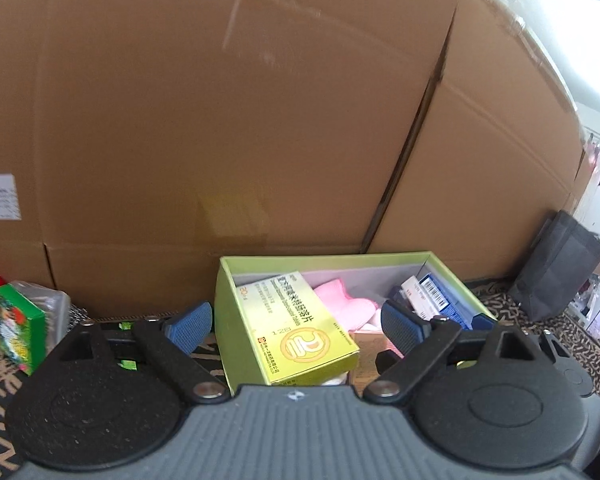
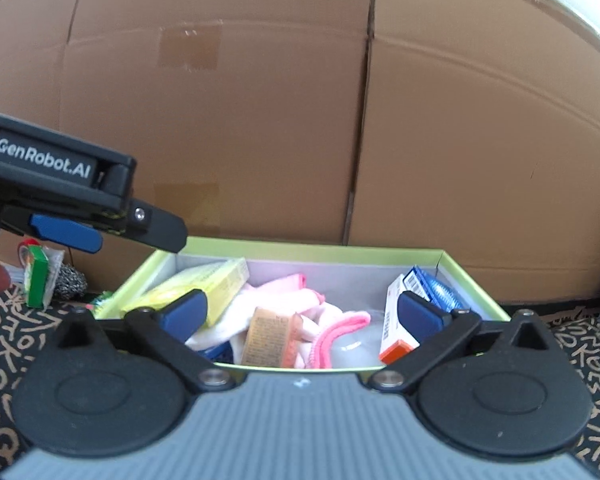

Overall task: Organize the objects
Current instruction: 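Open both tools to drop the yellow and copper boxes into the box, then move both open tools back to the remaining items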

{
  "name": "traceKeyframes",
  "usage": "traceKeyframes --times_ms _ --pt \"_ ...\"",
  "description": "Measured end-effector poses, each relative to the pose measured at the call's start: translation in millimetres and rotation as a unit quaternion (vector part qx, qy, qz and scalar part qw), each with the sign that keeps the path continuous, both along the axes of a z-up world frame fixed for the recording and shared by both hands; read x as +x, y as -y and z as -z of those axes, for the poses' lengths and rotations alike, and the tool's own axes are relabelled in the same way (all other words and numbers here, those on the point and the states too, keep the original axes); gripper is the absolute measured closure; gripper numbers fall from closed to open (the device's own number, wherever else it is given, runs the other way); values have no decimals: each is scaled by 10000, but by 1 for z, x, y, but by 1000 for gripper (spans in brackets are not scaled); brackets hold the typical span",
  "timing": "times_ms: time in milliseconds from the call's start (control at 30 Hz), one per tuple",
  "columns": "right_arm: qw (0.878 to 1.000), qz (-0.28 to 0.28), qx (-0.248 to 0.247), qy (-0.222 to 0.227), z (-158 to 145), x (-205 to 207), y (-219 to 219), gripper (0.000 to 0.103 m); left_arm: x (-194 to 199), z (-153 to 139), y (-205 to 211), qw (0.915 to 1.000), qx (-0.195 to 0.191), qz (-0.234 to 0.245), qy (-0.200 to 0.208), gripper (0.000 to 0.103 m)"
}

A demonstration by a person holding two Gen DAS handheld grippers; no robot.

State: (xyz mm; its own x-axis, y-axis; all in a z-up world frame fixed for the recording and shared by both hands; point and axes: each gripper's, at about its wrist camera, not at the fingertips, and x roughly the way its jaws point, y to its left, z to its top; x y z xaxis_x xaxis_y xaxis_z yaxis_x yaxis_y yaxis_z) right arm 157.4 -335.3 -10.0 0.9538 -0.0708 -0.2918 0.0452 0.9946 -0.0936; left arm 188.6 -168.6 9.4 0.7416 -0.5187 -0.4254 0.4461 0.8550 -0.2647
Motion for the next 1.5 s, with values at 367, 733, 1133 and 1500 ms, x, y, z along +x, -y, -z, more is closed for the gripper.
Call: traceKeyframes --times_ms 367,733,1133,1500 --pt "9996 -134 -94 251 -29 -35 -31 0 -40 -25 -33 9993 -101 -161 334 9" --pt "9969 -769 -171 38 -24 -54 -86 0 -80 -8 -113 9967 -116 -627 494 8" --pt "9814 -1772 0 -741 13 -35 -163 0 -61 54 -186 9896 14 -1416 -260 8" --pt "9735 -1922 240 -1217 31 9 -196 6 -16 61 -203 9895 36 -1415 -287 9"
